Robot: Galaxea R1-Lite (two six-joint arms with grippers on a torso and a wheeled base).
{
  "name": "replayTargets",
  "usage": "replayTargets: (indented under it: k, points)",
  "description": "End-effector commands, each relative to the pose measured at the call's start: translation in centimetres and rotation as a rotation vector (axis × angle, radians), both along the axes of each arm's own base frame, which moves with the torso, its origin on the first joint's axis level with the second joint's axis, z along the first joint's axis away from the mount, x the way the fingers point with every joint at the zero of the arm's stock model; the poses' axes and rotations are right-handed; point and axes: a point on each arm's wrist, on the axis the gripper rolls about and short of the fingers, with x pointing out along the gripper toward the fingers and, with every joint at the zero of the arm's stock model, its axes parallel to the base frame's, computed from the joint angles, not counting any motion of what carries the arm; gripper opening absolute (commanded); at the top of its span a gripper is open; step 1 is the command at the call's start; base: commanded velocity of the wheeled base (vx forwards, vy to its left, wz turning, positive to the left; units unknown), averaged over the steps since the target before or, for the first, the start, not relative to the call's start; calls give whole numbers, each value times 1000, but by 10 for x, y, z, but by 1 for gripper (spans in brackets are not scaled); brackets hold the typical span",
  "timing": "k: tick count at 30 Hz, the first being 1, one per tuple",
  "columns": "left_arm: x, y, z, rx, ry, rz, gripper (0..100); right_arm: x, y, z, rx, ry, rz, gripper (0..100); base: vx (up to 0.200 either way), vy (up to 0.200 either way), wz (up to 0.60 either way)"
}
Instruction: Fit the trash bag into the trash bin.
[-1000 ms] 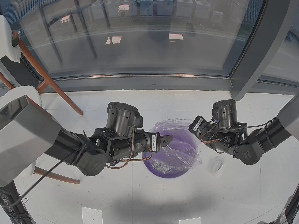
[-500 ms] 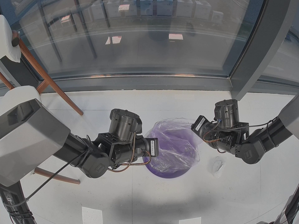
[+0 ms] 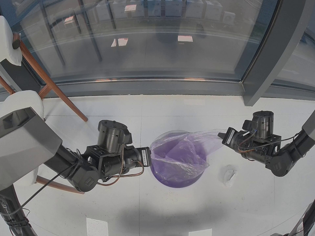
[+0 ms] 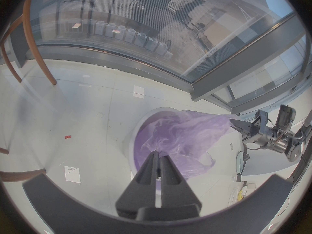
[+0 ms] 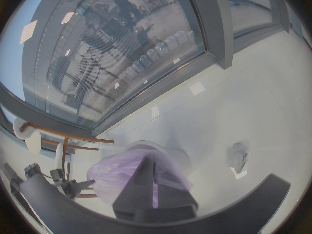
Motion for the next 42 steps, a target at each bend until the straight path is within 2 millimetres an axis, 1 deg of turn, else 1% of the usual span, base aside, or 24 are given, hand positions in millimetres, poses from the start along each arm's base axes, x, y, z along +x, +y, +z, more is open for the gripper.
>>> replayTargets:
  k: [1, 3, 6, 7, 10, 11, 13, 17, 21, 24, 25, 28, 29, 31, 32, 33, 35, 38, 40, 41, 42]
  points:
    - [8, 30, 8, -42, 0, 48, 0, 0, -38, -14, -42, 23, -6, 0, 0, 0, 0]
    - [11, 37, 11, -76, 8, 52, 0, 2, -46, -14, -45, 21, -5, 0, 0, 0, 0]
    - [11, 49, 24, -128, 9, 27, 0, 1, -53, -16, -46, 33, -9, 0, 0, 0, 0]
    - [11, 50, 24, -134, 14, 18, 0, 0, -53, -17, -45, 39, -6, 0, 0, 0, 0]
    - [0, 55, 24, -146, 73, -38, 0, -8, -50, -22, -49, 65, 36, 0, 0, 0, 0]
    - [-7, 55, 28, -149, 89, -65, 0, -14, -47, -26, -56, 83, 65, 0, 0, 0, 0]
    - [-13, 55, 28, -147, 120, -94, 0, -23, -40, -32, -73, 109, 112, 0, 0, 0, 0]
    - [-28, 54, 13, -81, 166, -144, 0, -47, -35, -47, -113, 179, 195, 0, 0, 0, 0]
    - [-38, 61, -5, 35, 157, -202, 0, -65, -34, -59, -149, 229, 280, 0, 0, 0, 0]
    - [-42, 63, -11, 92, 146, -237, 0, -71, -36, -65, -177, 250, 307, 0, 0, 0, 0]
    - [-39, 63, -19, 112, 161, -232, 0, -69, -39, -74, -214, 263, 326, 0, 0, 0, 0]
    - [-36, 62, -23, 125, 160, -219, 0, -67, -42, -79, -235, 268, 328, 0, 0, 0, 0]
    - [-31, 65, -25, 143, 156, -181, 0, -61, -49, -82, -254, 262, 312, 0, 0, 0, 0]
    - [-27, 67, -25, 151, 150, -154, 0, -58, -51, -83, -261, 256, 304, 0, 0, 0, 0]
    - [-22, 69, -25, 158, 145, -127, 0, -51, -53, -85, -263, 242, 292, 0, 0, 0, 0]
    - [-12, 67, -28, 163, 133, -112, 0, -39, -54, -87, -259, 212, 272, 0, 0, 0, 0]
    - [-4, 65, -28, 155, 105, -105, 0, -26, -55, -87, -258, 172, 252, 0, 0, 0, 0]
    - [17, 61, -30, 150, 34, -62, 0, -3, -57, -89, -275, 99, 201, 0, 0, 0, 0]
    - [24, 59, -30, 147, 4, -47, 0, 11, -58, -84, -276, 38, 168, 0, 0, 0, 0]
    - [25, 59, -29, 146, 1, -47, 0, 13, -59, -83, -275, 29, 166, 0, 0, 0, 0]
    - [28, 59, -26, 140, -12, -47, 0, 20, -58, -78, -271, -10, 156, 0, 0, 0, 0]
